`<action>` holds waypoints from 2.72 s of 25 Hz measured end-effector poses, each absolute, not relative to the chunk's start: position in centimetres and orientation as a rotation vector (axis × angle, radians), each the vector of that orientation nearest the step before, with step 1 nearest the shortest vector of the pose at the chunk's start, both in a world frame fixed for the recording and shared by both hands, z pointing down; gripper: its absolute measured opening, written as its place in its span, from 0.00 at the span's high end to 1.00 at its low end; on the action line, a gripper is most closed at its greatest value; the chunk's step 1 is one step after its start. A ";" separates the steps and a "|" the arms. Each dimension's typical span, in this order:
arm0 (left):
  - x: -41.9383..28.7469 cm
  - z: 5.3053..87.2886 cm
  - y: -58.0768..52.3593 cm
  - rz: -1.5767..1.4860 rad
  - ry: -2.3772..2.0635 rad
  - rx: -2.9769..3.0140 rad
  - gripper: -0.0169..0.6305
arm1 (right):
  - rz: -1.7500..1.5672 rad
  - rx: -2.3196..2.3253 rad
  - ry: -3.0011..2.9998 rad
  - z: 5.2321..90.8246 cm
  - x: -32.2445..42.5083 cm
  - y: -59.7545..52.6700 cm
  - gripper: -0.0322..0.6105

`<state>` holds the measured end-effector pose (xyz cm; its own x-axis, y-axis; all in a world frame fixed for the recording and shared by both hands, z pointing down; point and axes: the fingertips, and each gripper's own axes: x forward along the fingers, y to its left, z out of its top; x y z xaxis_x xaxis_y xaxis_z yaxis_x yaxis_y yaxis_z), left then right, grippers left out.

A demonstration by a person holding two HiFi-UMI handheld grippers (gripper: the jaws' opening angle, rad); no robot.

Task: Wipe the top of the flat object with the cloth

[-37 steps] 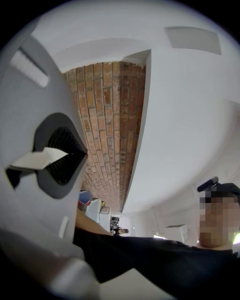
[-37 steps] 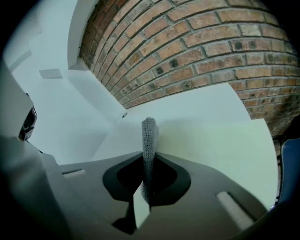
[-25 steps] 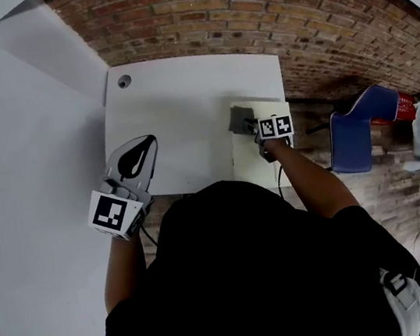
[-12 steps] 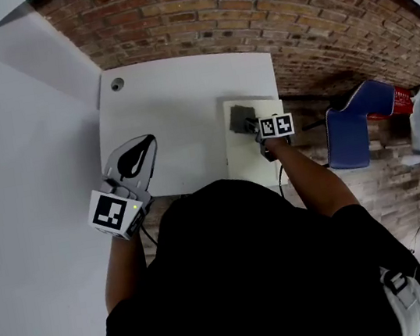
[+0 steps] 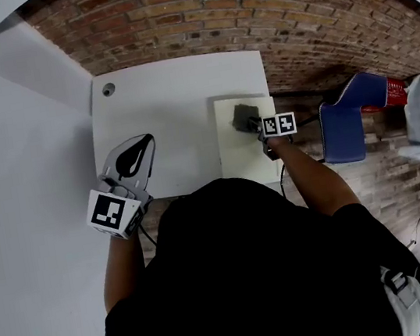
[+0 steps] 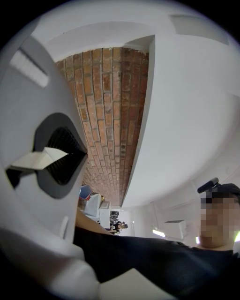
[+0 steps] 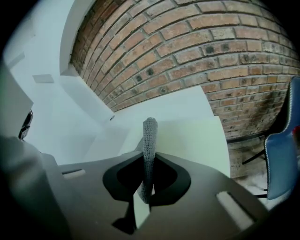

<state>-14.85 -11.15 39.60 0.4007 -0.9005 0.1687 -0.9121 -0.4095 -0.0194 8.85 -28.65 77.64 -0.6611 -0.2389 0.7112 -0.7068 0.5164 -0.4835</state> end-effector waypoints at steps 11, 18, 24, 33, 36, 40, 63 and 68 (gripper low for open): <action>-13.4 40.2 -12.2 0.292 -1.624 2.619 0.97 | 1.074 0.860 -2.143 77.9 13.2 -29.6 0.94; -12.7 40.9 -12.6 0.309 -1.609 2.620 0.97 | 1.070 0.933 -2.102 78.5 16.6 -30.6 0.94; -12.0 40.9 -13.2 0.286 -1.607 2.626 0.97 | 1.058 0.976 -2.074 79.0 19.1 -31.2 0.94; -11.5 41.2 -13.7 0.278 -1.604 2.632 0.97 | 1.046 1.003 -2.054 79.1 20.7 -31.7 0.94; -11.4 41.0 -13.7 0.271 -1.603 2.639 0.97 | 1.045 1.013 -2.055 79.1 21.0 -31.7 0.94; -11.5 41.1 -13.7 0.270 -1.602 2.637 0.97 | 1.062 1.035 -2.053 79.0 21.5 -31.8 0.94; -11.8 40.0 -13.6 0.255 -1.502 2.696 0.97 | 1.026 0.985 -2.276 71.8 13.9 -28.8 0.94; -13.3 40.7 -13.2 0.283 -1.499 2.718 0.97 | 1.043 0.903 -2.303 71.4 10.4 -26.9 0.94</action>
<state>-13.27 -13.22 40.71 0.5207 -0.8366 0.1703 -0.8410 -0.5369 -0.0659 10.43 -26.89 71.44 -0.6825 -0.3764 0.6265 -0.7191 0.4989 -0.4837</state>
